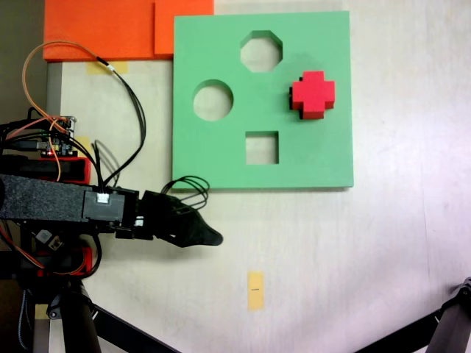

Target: Put the cross columnar block into the corresponding hole

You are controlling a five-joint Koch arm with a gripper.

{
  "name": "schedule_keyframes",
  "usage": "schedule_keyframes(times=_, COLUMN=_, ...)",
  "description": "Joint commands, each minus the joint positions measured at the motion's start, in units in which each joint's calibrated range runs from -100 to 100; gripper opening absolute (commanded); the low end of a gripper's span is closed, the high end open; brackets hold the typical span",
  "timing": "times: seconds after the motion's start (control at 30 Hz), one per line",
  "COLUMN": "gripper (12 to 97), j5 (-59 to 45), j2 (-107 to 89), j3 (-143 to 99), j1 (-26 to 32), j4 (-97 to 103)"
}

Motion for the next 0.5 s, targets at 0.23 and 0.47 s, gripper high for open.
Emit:
schedule_keyframes(times=0.23, gripper=56.8, j5=-6.3, j2=-1.0, j3=-22.8, j1=2.3, j4=33.3)
schedule_keyframes(times=0.47, gripper=47.5, j5=-5.6, j2=-1.0, j3=-22.8, j1=2.4, j4=24.8)
